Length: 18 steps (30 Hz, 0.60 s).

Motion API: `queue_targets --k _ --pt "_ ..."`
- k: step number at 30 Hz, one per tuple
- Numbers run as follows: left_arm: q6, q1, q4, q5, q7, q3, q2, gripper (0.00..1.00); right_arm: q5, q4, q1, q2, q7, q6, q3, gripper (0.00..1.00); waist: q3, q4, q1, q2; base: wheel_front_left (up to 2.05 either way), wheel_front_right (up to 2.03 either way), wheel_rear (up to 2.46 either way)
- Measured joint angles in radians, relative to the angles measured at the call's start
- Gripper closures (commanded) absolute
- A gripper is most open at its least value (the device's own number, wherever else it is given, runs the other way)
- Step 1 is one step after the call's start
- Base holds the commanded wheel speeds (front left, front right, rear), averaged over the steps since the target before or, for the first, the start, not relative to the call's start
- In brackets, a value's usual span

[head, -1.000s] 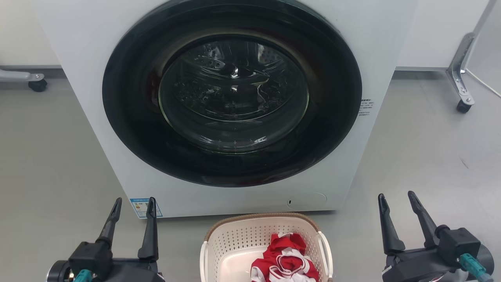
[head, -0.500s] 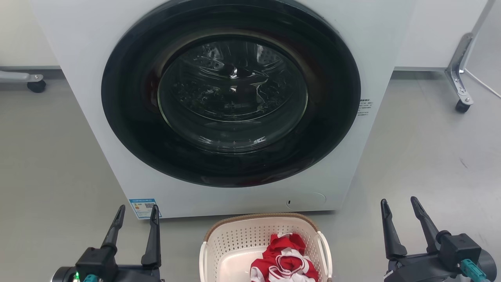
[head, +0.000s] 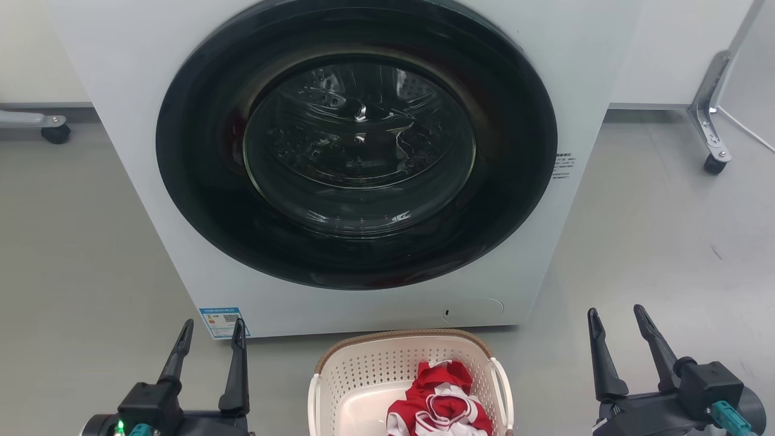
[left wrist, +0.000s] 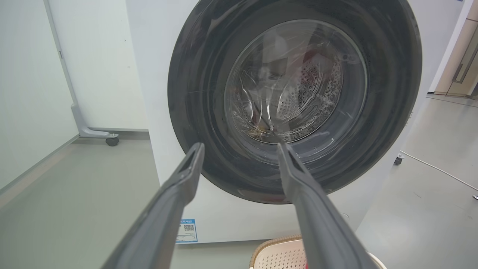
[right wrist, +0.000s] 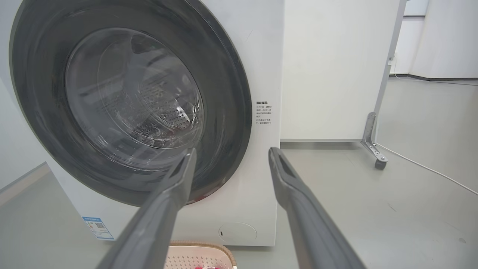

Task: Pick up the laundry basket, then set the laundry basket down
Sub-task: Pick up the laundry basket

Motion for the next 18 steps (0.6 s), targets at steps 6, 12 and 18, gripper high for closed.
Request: queue_targets --k 6,12,18 --pt "0.000 0.000 0.002 0.001 0.000 -0.001 -0.002 0.00 -0.007 0.004 0.000 0.007 0.000 0.009 -0.004 0.00 0.002 0.001 0.0000 0.0000 0.00 0.00 0.00" --pt "0.000 -0.001 0.002 0.011 0.009 -0.021 0.000 0.00 -0.007 -0.005 0.001 0.018 0.000 0.015 -0.013 0.00 0.012 0.003 0.0000 0.0000 0.00 0.00 0.00" --pt "-0.001 -0.016 -0.002 0.012 0.019 -0.023 0.002 0.00 -0.016 -0.013 -0.012 0.030 0.000 0.026 -0.012 0.00 0.047 0.004 0.0000 0.0000 0.00 0.00 0.00"
